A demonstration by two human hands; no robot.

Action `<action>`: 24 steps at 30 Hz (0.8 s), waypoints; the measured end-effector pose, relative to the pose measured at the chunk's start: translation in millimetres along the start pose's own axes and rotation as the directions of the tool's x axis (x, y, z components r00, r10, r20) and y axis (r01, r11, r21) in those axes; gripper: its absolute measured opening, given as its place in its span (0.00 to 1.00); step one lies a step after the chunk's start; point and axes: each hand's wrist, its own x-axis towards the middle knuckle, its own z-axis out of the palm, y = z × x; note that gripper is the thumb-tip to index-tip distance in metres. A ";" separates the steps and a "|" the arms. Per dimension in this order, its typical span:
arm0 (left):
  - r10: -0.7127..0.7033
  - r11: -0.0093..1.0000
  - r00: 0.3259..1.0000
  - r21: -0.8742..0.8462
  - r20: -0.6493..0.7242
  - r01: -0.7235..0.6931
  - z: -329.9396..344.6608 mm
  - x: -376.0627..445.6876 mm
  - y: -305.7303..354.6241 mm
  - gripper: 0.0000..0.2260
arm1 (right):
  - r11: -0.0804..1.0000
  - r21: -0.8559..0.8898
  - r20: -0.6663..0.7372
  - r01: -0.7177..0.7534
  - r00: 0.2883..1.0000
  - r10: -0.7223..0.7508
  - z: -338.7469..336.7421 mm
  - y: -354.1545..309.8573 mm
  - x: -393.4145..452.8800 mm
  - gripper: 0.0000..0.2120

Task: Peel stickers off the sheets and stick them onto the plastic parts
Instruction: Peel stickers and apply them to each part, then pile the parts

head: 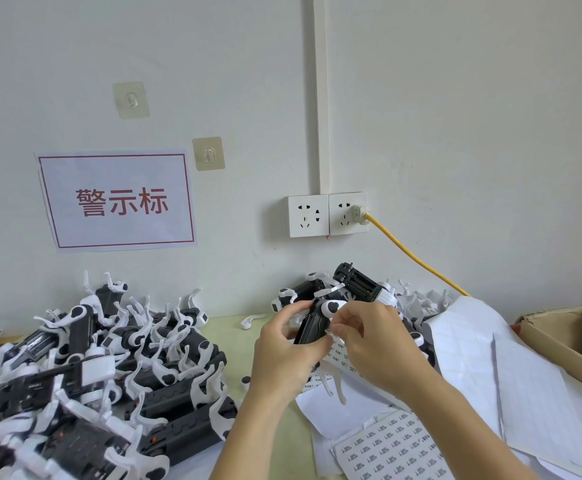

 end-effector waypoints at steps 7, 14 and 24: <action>0.024 1.000 1.000 -0.006 -0.003 -0.024 0.1 -0.2 1.0 0.21 | 1.000 -0.015 -0.018 0.019 1.000 -0.019 1.2 -0.4 -0.3 0.07; 0.020 1.000 1.000 -0.016 0.001 -0.020 -0.2 0.1 1.6 0.21 | 1.000 -0.023 -0.029 0.015 0.999 -0.015 3.6 -0.4 0.1 0.08; 0.011 1.000 1.000 -0.029 -0.001 -0.011 0.0 0.3 0.7 0.17 | 0.993 -0.117 -0.076 0.017 0.997 -0.026 4.9 -4.9 -3.6 0.07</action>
